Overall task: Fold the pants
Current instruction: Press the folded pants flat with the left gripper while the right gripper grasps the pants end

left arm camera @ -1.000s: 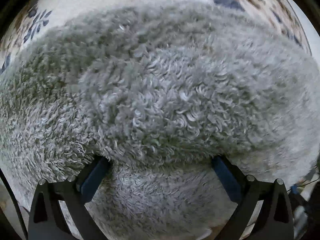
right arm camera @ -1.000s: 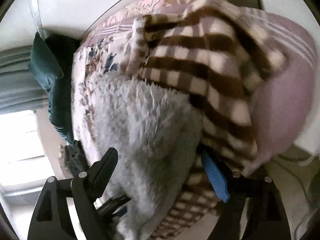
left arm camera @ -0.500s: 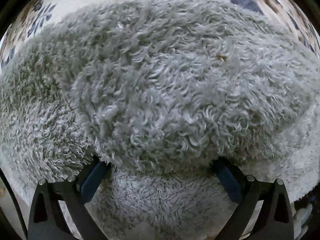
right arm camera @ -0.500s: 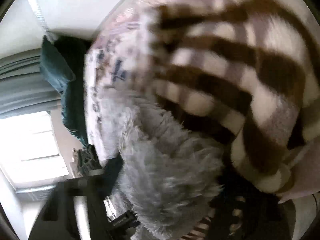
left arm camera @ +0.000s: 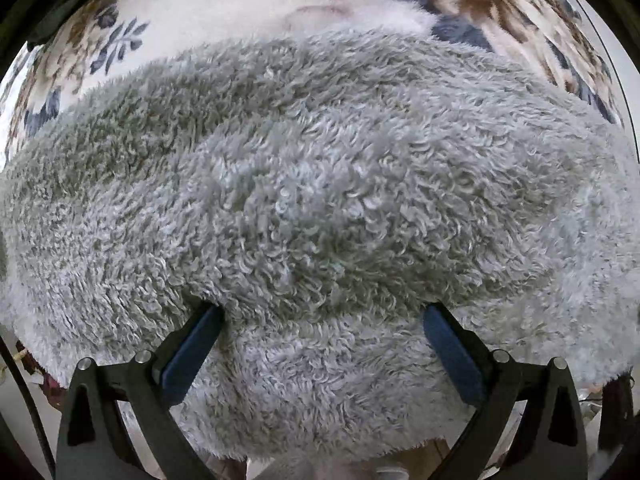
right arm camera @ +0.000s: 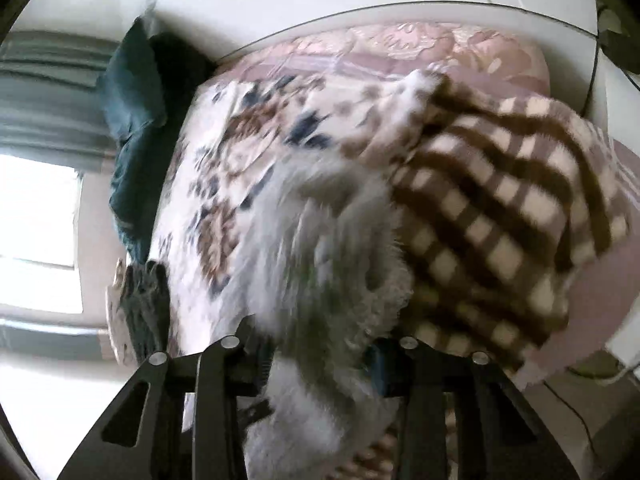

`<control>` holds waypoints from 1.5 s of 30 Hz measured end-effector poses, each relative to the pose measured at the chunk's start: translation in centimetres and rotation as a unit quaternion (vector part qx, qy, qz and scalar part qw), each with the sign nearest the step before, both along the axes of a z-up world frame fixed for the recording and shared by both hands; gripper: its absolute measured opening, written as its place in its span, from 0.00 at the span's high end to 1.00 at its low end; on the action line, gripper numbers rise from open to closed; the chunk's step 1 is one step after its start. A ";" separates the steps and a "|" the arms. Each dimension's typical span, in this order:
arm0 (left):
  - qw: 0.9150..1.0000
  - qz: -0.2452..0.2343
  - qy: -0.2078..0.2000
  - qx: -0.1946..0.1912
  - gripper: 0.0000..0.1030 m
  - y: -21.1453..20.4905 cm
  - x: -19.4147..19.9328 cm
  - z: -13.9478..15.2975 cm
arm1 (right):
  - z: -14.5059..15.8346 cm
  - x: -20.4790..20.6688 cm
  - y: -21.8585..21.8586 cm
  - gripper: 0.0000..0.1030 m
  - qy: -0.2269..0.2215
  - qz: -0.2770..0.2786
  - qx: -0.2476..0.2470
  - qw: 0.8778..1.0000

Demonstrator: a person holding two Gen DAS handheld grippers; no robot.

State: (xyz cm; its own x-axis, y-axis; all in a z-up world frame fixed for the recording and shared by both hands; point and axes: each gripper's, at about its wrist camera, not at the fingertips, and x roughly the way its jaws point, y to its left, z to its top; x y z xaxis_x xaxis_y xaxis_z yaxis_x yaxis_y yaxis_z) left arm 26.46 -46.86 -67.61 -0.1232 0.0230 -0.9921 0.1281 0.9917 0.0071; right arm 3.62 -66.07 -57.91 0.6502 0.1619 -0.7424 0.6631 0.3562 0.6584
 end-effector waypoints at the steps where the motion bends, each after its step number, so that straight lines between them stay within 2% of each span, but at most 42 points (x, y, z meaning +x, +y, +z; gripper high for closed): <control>1: 1.000 0.001 0.002 0.001 0.00 0.6 -0.3 0.0 | -0.1 0.4 0.5 0.61 0.007 0.010 0.002 1.000; 3: 1.000 0.004 0.005 -0.001 0.00 1.4 -0.7 -0.1 | -0.9 -0.1 0.9 0.61 0.027 0.017 0.004 0.999; 6: 1.000 0.003 0.006 -0.004 0.00 3.5 -0.3 1.0 | -4.2 0.1 -0.2 0.60 0.071 -0.002 0.033 0.997; 8: 1.000 0.001 0.002 -0.005 0.00 4.8 0.3 1.4 | -6.5 0.0 -1.5 0.59 0.073 -0.019 0.068 0.995; 11: 1.000 -0.003 -0.004 -0.010 0.00 6.6 0.5 2.0 | -7.6 -0.2 -2.4 0.59 0.062 -0.038 0.091 0.993; 15: 1.000 0.001 -0.013 -0.023 0.00 7.4 0.8 3.6 | -5.2 -0.9 -2.4 0.59 0.040 -0.051 0.055 0.996; 18: 0.999 0.003 -0.024 -0.032 0.00 7.5 1.0 5.4 | -4.9 -0.4 -3.0 0.59 0.033 -0.061 0.052 0.996; 20: 0.999 0.000 -0.033 -0.034 0.00 7.5 1.0 6.6 | -4.8 0.5 -3.6 0.81 0.038 -0.058 0.046 0.997; 22: 0.999 -0.003 -0.037 -0.037 0.00 7.5 1.3 7.4 | -3.7 1.2 -4.1 0.82 0.023 -0.052 0.040 0.998; 28: 0.998 -0.008 -0.040 -0.038 0.00 8.5 2.6 10.0 | 1.3 2.8 -2.6 0.84 0.008 0.007 -0.020 1.000; 31: 0.998 -0.027 -0.048 -0.030 0.00 9.4 3.1 11.0 | 4.3 3.9 -0.2 0.84 0.003 0.047 -0.060 0.997; 34: 0.998 -0.036 -0.045 -0.033 0.00 10.5 3.3 11.8 | 6.2 5.3 2.6 0.84 0.003 0.073 -0.079 0.994; 36: 0.998 -0.033 -0.045 -0.033 0.00 12.9 3.6 11.8 | 7.0 6.3 4.7 0.84 0.002 0.087 -0.087 0.992; 41: 0.998 0.031 -0.049 -0.031 0.00 23.0 3.2 12.3 | 9.1 9.5 13.0 0.84 -0.015 0.159 -0.100 0.982; 45: 0.996 0.080 -0.037 -0.011 0.00 33.3 0.8 11.9 | 8.8 12.2 22.3 0.84 -0.032 0.244 -0.094 0.965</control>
State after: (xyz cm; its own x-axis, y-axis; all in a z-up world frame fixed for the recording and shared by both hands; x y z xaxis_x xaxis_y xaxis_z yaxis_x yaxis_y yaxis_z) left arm 27.22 -13.52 -55.70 -0.0508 -0.0130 -0.9986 -0.0326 0.9994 -0.0114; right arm 15.85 -43.78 -49.07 0.5751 0.3272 -0.7498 0.3469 0.7325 0.5858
